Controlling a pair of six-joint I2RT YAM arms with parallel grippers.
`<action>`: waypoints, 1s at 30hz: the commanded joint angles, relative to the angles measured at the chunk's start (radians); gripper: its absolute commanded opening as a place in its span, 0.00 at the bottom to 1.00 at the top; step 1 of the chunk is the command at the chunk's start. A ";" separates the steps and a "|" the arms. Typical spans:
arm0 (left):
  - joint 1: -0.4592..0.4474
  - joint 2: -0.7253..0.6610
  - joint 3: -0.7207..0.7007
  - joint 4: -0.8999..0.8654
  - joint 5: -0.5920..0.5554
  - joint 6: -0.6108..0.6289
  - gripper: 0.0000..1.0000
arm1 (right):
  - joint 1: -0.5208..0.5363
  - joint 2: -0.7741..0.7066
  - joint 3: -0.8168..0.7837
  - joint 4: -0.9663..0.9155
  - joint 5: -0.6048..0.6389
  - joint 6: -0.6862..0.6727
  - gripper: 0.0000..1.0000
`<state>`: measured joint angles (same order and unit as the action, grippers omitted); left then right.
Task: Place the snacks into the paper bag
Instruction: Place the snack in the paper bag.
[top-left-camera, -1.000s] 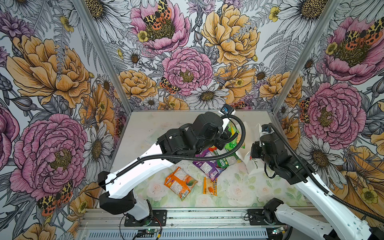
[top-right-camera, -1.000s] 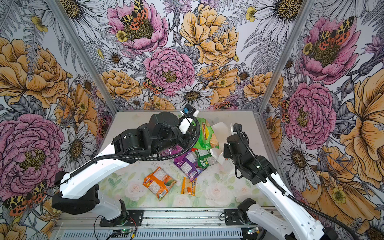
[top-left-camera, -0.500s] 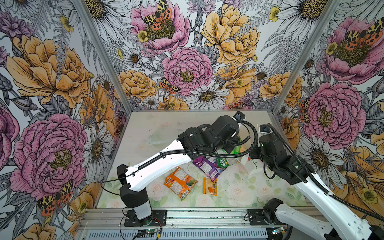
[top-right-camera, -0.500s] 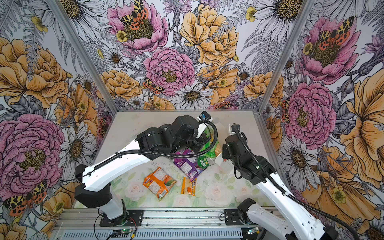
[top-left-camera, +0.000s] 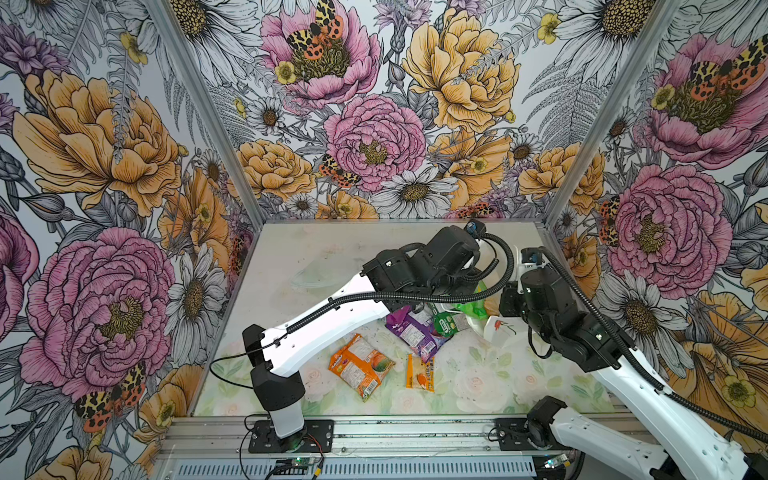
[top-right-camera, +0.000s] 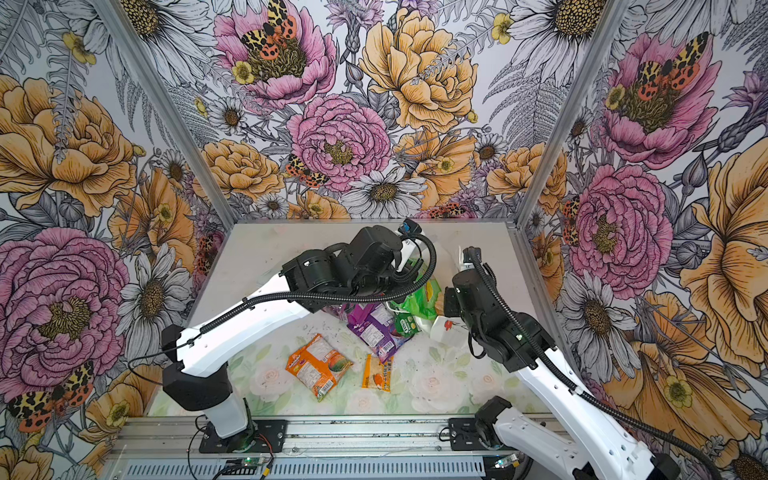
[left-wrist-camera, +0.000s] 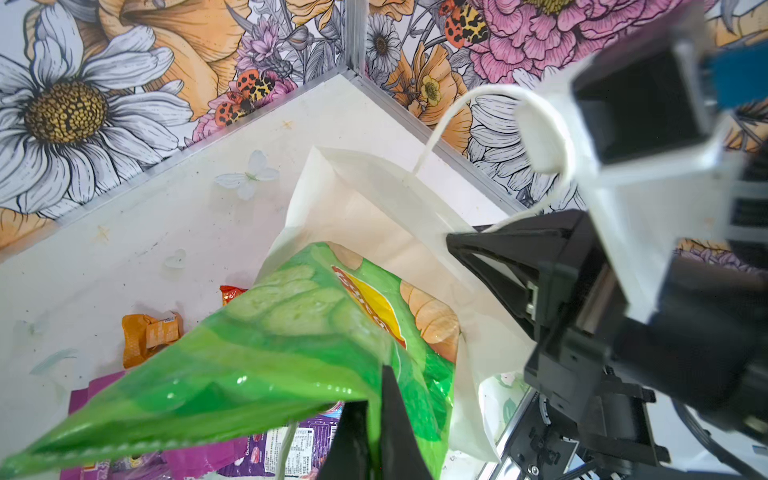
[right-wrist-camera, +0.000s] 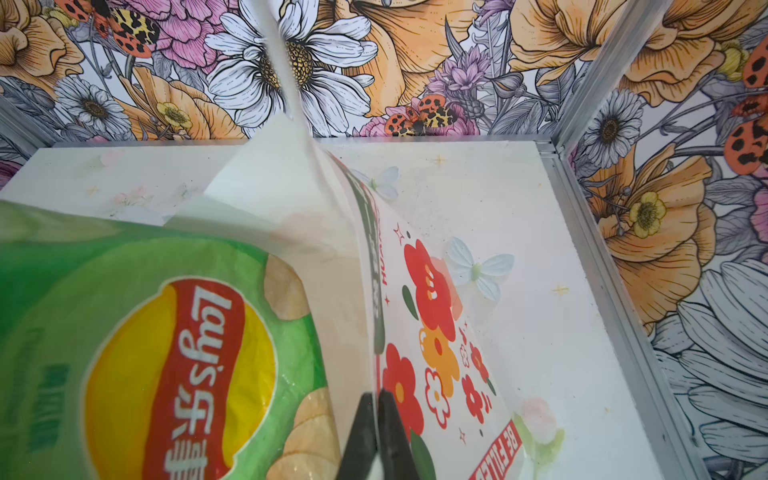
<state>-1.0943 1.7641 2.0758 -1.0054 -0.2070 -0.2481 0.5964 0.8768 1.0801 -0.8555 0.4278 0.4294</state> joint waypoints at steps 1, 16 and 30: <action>0.032 0.042 -0.012 0.016 0.038 -0.084 0.00 | 0.019 0.006 0.029 0.016 -0.002 0.021 0.00; 0.058 0.134 -0.116 0.086 0.012 -0.180 0.00 | 0.049 -0.024 0.005 -0.008 0.173 -0.015 0.00; 0.066 0.001 -0.394 0.358 0.083 -0.307 0.00 | 0.039 -0.071 -0.061 0.010 0.286 0.046 0.00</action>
<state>-1.0412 1.7992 1.6936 -0.7006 -0.1410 -0.5262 0.6430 0.8379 1.0290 -0.8707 0.6292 0.4461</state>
